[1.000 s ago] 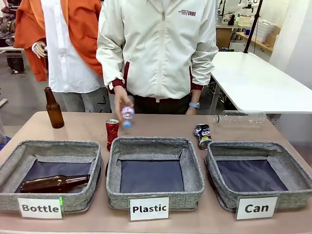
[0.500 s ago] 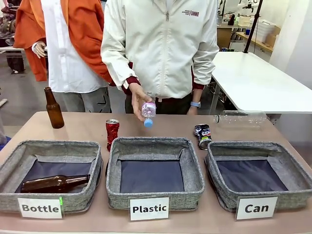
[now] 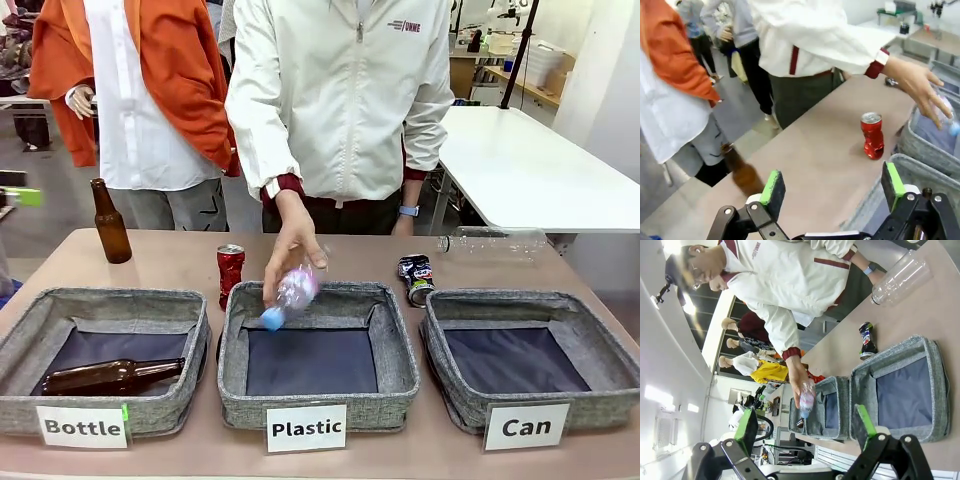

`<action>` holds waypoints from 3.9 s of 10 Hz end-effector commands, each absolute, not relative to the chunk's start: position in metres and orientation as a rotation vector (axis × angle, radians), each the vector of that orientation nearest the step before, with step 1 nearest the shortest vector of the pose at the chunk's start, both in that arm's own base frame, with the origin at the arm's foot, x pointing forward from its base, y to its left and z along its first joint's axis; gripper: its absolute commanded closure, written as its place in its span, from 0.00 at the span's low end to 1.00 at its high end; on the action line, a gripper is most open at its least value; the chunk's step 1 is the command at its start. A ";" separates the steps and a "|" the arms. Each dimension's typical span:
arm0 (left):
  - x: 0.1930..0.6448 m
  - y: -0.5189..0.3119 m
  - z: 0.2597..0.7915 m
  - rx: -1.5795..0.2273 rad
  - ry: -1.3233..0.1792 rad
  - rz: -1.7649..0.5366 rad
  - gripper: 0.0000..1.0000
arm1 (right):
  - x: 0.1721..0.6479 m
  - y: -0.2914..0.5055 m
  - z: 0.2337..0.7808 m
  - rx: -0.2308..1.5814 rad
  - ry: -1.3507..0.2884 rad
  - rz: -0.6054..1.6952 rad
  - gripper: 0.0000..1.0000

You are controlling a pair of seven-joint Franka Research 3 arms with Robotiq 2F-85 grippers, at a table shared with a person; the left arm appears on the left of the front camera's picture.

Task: Sort the can waste into the basket.
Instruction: Pick up the can waste from the table and place it in the right Fabric basket.

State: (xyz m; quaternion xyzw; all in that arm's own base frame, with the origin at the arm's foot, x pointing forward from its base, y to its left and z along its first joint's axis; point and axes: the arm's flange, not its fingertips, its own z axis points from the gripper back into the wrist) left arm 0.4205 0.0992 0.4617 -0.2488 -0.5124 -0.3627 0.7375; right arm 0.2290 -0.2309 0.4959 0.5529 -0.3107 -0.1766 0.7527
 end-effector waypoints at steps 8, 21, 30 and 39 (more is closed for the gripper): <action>0.460 0.069 0.457 -0.581 -0.973 -0.890 0.00 | 0.231 -0.231 0.497 1.222 -0.713 -0.365 0.00; 0.603 -0.090 0.336 -0.658 -0.754 -1.367 0.00 | 0.231 -0.231 0.497 1.222 -0.713 -0.365 0.00; 0.604 -0.100 0.315 -0.778 -0.696 -1.374 0.00 | 0.231 -0.231 0.497 1.222 -0.713 -0.365 0.00; 0.599 -0.134 0.290 -0.966 -0.607 -1.402 0.00 | 0.231 -0.231 0.497 1.222 -0.713 -0.365 0.00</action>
